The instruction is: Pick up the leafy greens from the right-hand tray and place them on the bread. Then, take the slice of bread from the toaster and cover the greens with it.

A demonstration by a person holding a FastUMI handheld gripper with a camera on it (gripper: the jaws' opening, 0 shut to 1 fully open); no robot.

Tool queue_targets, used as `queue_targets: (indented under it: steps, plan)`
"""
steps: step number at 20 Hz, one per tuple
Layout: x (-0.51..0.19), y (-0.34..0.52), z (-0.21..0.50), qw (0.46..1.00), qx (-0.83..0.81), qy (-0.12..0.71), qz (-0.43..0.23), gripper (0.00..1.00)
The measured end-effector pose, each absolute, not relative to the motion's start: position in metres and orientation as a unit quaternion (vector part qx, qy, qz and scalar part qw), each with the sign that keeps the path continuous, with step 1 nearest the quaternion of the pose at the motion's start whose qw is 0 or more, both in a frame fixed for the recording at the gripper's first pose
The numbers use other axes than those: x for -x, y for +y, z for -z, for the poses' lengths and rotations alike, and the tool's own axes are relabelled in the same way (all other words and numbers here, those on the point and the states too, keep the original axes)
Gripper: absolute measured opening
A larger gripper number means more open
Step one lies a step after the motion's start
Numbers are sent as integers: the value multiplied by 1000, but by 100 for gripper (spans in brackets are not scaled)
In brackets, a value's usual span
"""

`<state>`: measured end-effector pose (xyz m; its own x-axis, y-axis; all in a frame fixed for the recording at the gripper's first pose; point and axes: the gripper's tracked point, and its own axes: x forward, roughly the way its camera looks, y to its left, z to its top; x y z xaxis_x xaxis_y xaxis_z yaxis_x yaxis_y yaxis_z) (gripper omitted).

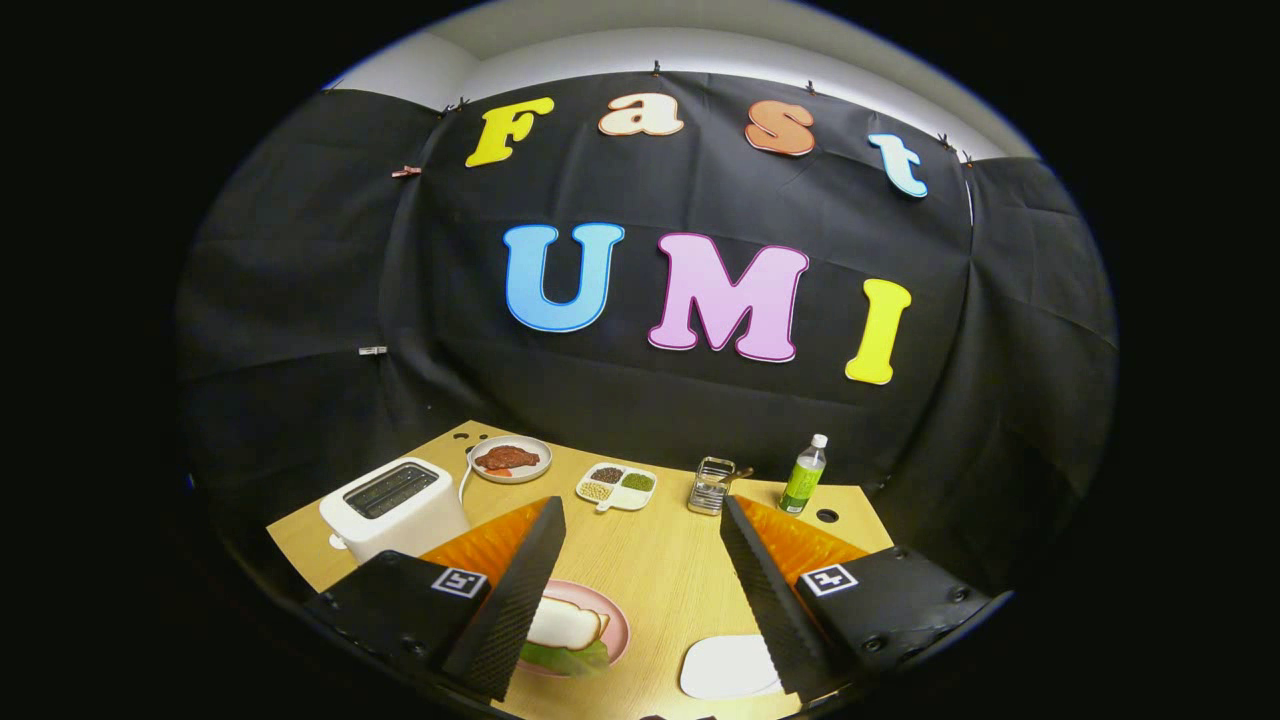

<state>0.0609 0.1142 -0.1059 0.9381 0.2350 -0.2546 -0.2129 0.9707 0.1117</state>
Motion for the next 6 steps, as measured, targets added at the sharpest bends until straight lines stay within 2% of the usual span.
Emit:
queue_targets:
  steps: [6]
  plan:
    - [-61, 114, 108, 983, -40, 139, -114, 98]
